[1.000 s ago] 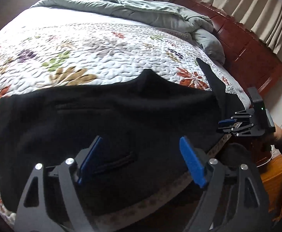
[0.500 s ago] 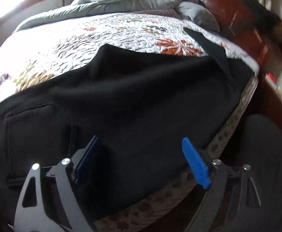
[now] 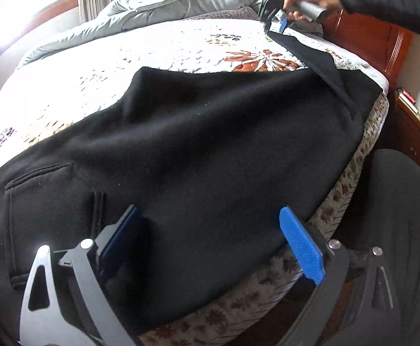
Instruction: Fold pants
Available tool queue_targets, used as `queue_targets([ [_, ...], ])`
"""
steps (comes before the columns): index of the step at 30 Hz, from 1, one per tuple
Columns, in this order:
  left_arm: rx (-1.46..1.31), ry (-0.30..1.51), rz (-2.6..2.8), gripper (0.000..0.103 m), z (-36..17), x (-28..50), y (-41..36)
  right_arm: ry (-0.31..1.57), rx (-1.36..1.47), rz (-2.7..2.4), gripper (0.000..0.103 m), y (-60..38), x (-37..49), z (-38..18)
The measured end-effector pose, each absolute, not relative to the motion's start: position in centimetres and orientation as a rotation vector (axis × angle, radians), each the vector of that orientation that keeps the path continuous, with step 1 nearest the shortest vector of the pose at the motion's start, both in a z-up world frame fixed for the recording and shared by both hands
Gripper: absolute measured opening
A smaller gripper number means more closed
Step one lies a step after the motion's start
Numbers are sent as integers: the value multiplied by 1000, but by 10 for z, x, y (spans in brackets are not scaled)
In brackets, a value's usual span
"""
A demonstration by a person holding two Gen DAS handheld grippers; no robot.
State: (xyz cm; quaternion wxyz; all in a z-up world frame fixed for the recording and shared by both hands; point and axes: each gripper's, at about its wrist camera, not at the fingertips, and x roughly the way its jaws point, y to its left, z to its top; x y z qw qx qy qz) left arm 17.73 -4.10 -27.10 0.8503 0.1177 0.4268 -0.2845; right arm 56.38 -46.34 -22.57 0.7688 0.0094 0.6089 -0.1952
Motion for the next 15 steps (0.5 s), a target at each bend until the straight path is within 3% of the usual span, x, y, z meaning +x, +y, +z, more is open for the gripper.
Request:
queue_targets([
  [6, 240, 816, -590, 94, -242, 169, -59, 1327, -63, -504, 53, -463, 566, -243],
  [8, 236, 806, -575, 94, -238, 169, -71, 1323, -47, -501, 43, -465, 563, -242],
  [10, 227, 816, -561, 94, -237, 170, -83, 1316, -43, -490, 21, -464, 562, -238],
  [13, 207, 802, -543, 95, -232, 175, -103, 1282, -47, -464, 10, -460, 554, -217],
  [15, 200, 800, -527, 95, -230, 183, -116, 1258, -30, -441, 8, -463, 546, -199],
])
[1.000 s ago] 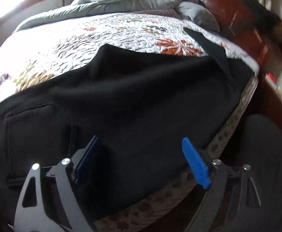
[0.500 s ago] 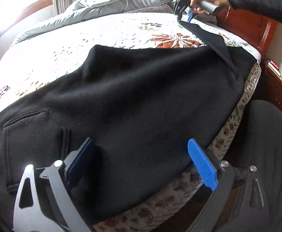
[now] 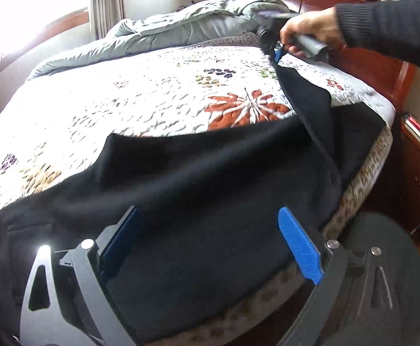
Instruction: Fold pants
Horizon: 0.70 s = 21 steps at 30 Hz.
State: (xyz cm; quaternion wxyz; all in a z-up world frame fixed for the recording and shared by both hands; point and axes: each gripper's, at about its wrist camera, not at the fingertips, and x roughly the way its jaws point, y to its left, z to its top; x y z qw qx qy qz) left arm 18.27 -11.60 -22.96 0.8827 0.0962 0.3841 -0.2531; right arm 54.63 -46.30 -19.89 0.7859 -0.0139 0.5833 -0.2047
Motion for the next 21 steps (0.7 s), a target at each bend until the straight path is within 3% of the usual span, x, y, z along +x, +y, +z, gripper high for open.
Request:
queue_targets([
  [5, 218, 828, -515, 95, -241, 192, -140, 1148, 81, -355, 7, -487, 505, -131],
  [12, 239, 867, -497, 95, -257, 186, -147, 856, 302, -221, 6, -554, 385, -42],
  [16, 236, 877, -481, 95, -262, 184, -148, 733, 443, -226, 6, -609, 307, -55],
  [21, 233, 892, -460, 95, -264, 184, -147, 700, 663, -259, 6, -671, 227, -137],
])
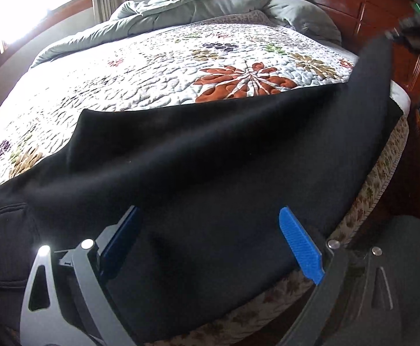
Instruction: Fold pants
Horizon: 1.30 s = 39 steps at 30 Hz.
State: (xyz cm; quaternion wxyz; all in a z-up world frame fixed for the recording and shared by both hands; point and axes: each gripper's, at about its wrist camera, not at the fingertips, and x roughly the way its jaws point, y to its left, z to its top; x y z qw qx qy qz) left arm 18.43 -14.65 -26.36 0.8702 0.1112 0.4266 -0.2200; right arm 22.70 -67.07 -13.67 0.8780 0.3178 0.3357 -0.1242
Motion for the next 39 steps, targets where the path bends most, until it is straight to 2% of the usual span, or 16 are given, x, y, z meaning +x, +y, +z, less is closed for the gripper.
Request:
queue_targets([
  [6, 241, 900, -453, 95, -265, 182, -148, 703, 884, -274, 6, -712, 178, -231],
  [11, 244, 903, -456, 95, -264, 180, -148, 666, 1027, -233, 8, -726, 160, -269],
  [15, 244, 911, -458, 95, -264, 181, -150, 621, 1166, -151, 22, -728, 153, -285],
  [19, 241, 914, -460, 95, -264, 182, -150, 587, 1256, -111, 30, -721, 153, -294],
  [21, 241, 913, -464, 95, -263, 182, -151, 580, 1271, -96, 30, -715, 155, -299],
  [23, 245, 912, -467, 95, -263, 181, -152, 587, 1269, -92, 27, -711, 158, -301],
  [25, 248, 911, -469, 95, -263, 181, -152, 592, 1233, -140, 6, -708, 156, -298],
  [39, 237, 914, -486, 96, -263, 181, -150, 611, 1171, -170, 5, -712, 142, -297],
])
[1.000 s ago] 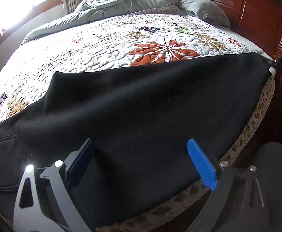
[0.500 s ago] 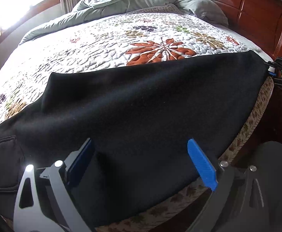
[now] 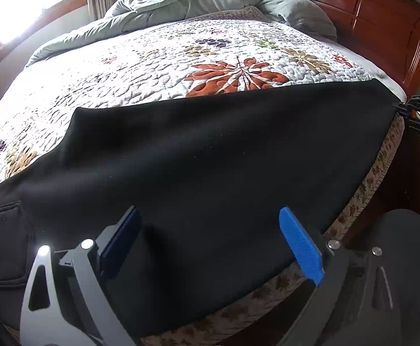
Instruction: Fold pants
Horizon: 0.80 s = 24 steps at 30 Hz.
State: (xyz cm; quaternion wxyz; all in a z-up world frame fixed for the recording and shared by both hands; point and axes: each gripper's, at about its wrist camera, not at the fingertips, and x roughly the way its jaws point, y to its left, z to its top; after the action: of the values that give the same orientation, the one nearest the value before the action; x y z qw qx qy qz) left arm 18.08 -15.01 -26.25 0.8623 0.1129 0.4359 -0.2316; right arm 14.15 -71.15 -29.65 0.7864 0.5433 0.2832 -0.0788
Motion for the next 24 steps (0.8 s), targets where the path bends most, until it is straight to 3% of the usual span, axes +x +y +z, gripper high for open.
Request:
queue_targets([
  [8, 220, 917, -486, 96, -267, 179, -149, 638, 1167, -171, 4, -719, 147, -308],
  [12, 226, 903, -501, 96, -258, 178, -147, 692, 1071, -208, 17, -726, 135, -282],
  [15, 222, 870, -539, 96, -245, 177, -146, 696, 752, -327, 21, -727, 131, -215],
  [18, 220, 847, -576, 96, -239, 181, -149, 752, 436, -49, 21, -673, 176, -161],
  [24, 218, 862, -639, 96, -246, 188, -161, 1133, -109, 478, 16, -525, 289, -192],
])
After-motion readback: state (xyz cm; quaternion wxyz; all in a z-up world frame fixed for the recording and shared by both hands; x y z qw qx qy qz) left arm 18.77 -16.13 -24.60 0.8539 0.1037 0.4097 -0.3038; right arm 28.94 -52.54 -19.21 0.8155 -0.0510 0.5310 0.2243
